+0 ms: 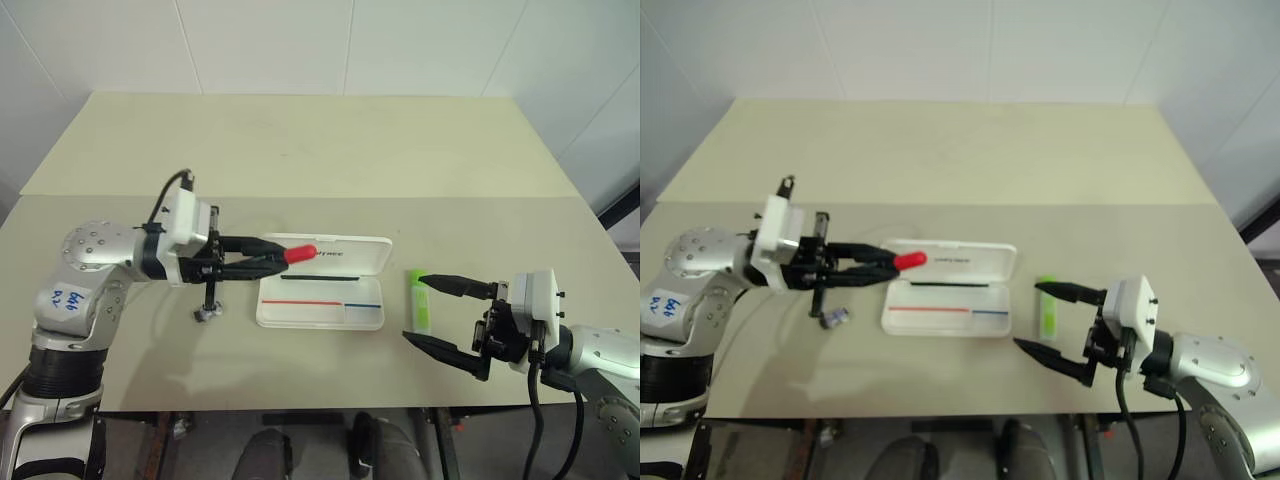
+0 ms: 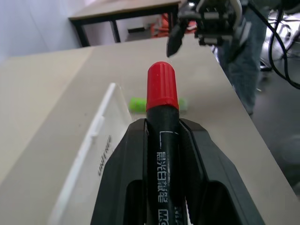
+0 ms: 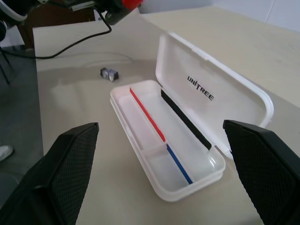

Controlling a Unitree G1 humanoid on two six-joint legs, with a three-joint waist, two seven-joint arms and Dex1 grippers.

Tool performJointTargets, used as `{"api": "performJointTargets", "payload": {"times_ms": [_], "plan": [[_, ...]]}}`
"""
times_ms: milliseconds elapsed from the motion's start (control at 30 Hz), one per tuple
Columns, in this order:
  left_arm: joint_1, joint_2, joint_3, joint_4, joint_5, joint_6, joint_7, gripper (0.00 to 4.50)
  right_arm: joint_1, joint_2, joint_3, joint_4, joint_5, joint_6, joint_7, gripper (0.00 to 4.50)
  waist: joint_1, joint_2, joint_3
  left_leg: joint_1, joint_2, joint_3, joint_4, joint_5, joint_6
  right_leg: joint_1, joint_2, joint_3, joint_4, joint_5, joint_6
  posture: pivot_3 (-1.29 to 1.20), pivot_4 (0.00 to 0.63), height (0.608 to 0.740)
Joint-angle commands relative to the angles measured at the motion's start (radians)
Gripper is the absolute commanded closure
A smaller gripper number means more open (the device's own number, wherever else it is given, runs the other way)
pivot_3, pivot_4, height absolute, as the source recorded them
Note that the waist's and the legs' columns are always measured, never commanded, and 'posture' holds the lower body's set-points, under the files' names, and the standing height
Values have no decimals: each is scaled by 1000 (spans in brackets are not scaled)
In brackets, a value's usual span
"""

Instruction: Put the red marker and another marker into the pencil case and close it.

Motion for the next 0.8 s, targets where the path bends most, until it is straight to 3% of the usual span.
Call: {"api": "performJointTargets", "payload": {"times_ms": [33, 167, 433, 800], "plan": [[-42, -10, -37, -6, 41, -36, 17, 3918, 8, 4, -30, -38, 4, -22, -11, 0, 0, 0, 0, 0, 0, 0, 0, 0, 0, 0, 0, 0, 0, 0, 0, 0, 150, 740], [-88, -68, -130, -3, 88, -25, 40, 3918, 46, -4, -46, -63, -1, -1, -37, 0, 3, 0, 0, 0, -1, 0, 0, 0, 0, 0, 0, 0, 0, 0, 0, 0, 150, 740], [-117, -94, -201, 33, 138, -46, 34, 3918, 100, 4, -61, -97, -16, -24, -54, 0, -2, 0, 0, 1, 0, 0, 0, 1, 0, 0, 1, 1, 1, 0, 0, 0, 150, 740], [-171, -155, -305, 150, 311, -127, 73, 3918, 143, 48, -54, -140, -46, -48, -103, 0, 1, 0, 0, 0, -1, -1, 1, 2, 0, 0, 1, 1, 1, 0, 0, 0, 150, 740]]}}
